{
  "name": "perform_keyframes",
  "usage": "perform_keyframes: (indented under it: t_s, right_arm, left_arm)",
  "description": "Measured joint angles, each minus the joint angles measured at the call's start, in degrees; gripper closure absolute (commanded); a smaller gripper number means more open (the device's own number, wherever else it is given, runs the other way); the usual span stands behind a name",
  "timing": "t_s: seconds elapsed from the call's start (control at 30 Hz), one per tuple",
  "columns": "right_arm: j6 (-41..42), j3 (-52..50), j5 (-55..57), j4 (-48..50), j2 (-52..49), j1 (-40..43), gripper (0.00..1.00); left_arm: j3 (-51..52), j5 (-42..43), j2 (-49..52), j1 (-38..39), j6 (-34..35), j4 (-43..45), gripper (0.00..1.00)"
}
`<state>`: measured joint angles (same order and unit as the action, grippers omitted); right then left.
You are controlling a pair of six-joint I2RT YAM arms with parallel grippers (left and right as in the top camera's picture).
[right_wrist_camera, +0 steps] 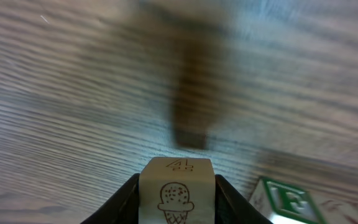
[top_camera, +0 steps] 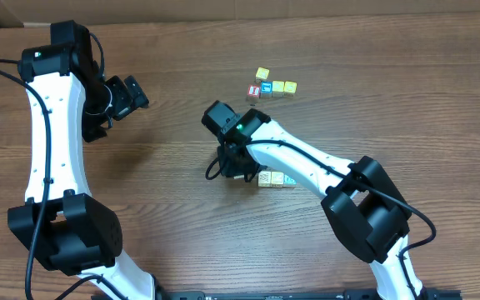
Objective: Flip 5 blocks
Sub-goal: 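Grasp the ice-cream cone block with the right gripper and lift it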
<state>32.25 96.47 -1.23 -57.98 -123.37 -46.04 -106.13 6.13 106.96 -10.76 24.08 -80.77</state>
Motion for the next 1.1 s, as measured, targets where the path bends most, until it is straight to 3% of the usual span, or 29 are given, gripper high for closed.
perform_keyframes:
  t_s: [0.13, 0.4, 0.7, 0.87, 1.1]
  right_arm:
    - [1.3, -2.6, 0.1, 1.4, 0.0, -0.2, 0.63]
    - [2.1, -3.2, 0.2, 3.5, 0.0, -0.2, 0.37]
    - [2.2, -2.0, 0.2, 3.6, 0.0, 0.0, 0.36]
    - [1.3, 2.9, 0.2, 3.1, 0.0, 0.7, 0.49]
    - [0.3, 5.2, 0.7, 3.5, 0.0, -0.7, 0.92]
  left_arm:
    - [0.0, 0.0, 0.0, 0.0, 0.0, 0.0, 0.00]
    - [0.0, 0.0, 0.0, 0.0, 0.0, 0.0, 0.00]
    - [0.0, 0.0, 0.0, 0.0, 0.0, 0.0, 0.00]
    - [0.0, 0.0, 0.0, 0.0, 0.0, 0.0, 0.00]
    - [0.0, 0.0, 0.0, 0.0, 0.0, 0.0, 0.00]
